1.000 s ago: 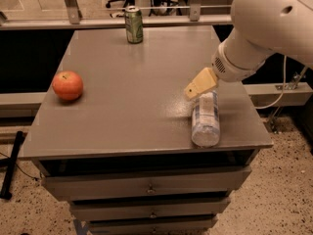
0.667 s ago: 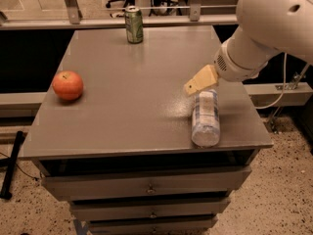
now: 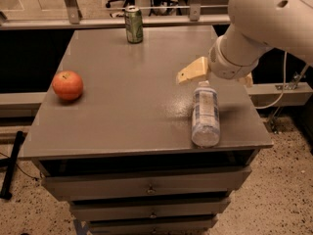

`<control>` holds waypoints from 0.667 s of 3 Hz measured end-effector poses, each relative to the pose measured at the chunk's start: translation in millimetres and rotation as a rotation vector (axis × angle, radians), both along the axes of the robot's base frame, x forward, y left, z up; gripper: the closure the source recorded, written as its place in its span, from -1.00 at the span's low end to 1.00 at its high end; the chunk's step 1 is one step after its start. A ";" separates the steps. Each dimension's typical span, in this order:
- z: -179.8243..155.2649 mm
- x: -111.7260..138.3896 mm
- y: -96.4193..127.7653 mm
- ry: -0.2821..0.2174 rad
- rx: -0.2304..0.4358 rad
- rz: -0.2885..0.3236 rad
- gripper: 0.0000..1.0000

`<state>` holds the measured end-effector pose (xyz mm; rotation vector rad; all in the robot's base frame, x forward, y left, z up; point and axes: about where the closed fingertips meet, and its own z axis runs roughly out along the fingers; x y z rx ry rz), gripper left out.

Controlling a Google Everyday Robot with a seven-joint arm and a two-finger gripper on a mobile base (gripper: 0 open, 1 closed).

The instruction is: Place blue plastic bottle upright

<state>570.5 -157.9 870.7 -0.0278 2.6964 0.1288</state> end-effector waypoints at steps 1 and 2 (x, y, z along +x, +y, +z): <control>-5.4 3.7 12.2 0.035 0.024 -0.097 -1.00; -20.6 -2.6 20.7 0.094 0.026 -0.129 -1.00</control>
Offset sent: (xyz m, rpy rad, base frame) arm -0.0097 0.0315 -0.0400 0.0276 0.1690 -0.1625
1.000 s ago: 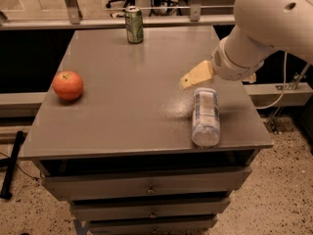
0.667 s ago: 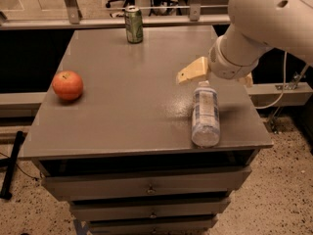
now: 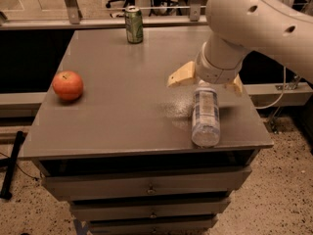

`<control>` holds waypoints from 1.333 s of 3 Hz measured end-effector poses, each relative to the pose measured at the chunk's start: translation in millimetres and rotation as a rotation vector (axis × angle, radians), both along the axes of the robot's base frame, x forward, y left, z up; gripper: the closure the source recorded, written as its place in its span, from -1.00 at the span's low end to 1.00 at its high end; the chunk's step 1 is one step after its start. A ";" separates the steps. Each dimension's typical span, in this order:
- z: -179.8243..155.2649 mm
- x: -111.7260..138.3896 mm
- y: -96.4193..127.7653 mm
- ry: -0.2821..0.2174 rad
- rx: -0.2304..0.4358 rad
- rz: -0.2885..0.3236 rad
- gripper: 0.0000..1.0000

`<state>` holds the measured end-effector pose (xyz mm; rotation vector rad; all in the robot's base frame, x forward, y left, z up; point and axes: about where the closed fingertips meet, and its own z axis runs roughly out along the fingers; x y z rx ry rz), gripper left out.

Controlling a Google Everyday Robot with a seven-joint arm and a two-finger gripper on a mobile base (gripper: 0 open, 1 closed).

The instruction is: Place blue plastic bottle upright

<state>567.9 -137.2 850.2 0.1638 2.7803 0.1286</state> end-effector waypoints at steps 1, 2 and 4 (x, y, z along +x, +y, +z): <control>-16.7 -11.7 1.7 0.058 -0.009 0.007 -1.00; -22.3 -16.8 1.8 0.083 -0.033 0.038 -0.66; -19.6 -12.0 -1.1 0.091 -0.098 0.094 0.26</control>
Offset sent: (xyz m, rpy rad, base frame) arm -0.0214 0.0022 -0.0299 -0.0637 0.1147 0.0783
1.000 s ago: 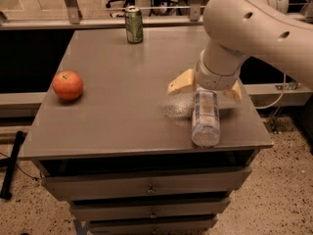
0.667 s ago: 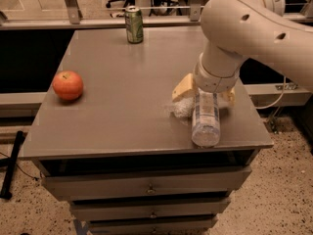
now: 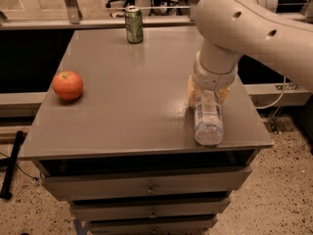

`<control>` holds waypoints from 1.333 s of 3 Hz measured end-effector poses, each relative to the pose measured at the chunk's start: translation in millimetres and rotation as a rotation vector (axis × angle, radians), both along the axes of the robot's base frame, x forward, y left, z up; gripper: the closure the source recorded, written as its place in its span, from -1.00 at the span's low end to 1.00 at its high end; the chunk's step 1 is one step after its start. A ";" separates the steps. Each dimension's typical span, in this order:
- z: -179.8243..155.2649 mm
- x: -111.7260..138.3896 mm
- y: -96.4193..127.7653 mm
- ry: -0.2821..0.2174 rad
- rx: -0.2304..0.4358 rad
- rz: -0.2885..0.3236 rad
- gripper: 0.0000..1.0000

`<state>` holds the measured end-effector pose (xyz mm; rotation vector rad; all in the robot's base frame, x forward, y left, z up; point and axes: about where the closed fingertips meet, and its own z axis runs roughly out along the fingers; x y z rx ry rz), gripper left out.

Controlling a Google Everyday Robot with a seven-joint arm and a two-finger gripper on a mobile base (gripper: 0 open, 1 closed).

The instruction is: Place blue plastic bottle upright

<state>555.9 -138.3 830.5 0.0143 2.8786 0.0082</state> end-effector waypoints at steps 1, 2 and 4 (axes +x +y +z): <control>12.4 6.9 -5.6 -0.042 -0.015 0.015 0.73; 37.7 18.8 -14.5 -0.134 -0.017 0.031 1.00; 85.0 32.6 -15.2 -0.366 0.099 0.102 1.00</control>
Offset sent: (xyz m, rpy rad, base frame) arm 0.0361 -0.0237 0.0711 -0.0140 -0.2544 0.0532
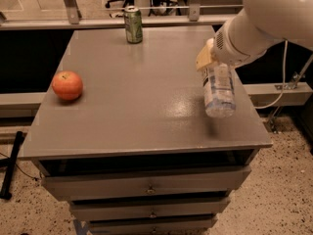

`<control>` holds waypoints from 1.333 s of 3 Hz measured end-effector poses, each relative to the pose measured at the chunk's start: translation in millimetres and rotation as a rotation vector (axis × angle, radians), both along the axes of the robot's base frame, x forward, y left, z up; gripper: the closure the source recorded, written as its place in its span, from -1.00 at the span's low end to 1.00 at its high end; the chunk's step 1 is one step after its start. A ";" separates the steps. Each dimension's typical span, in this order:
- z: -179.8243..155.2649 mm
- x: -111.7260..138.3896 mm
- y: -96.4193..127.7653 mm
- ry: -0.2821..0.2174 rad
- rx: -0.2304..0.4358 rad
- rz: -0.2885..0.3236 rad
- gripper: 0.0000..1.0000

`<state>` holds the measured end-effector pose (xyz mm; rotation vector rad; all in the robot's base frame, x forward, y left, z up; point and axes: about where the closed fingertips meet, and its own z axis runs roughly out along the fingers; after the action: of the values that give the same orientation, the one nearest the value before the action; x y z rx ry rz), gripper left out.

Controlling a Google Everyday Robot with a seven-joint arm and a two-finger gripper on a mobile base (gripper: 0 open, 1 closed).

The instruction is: Place blue plastic bottle upright

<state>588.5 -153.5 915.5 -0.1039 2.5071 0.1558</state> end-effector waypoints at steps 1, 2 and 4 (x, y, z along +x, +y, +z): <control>18.4 1.0 18.1 -0.127 0.118 0.093 1.00; 40.9 10.8 39.8 -0.268 0.240 0.168 1.00; 84.9 17.6 51.4 -0.447 0.471 0.225 1.00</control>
Offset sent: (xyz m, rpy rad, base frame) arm 0.0209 0.0765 0.0924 0.4206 -0.5379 0.3402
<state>606.0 -102.1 1000.4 -0.2018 1.9517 0.7249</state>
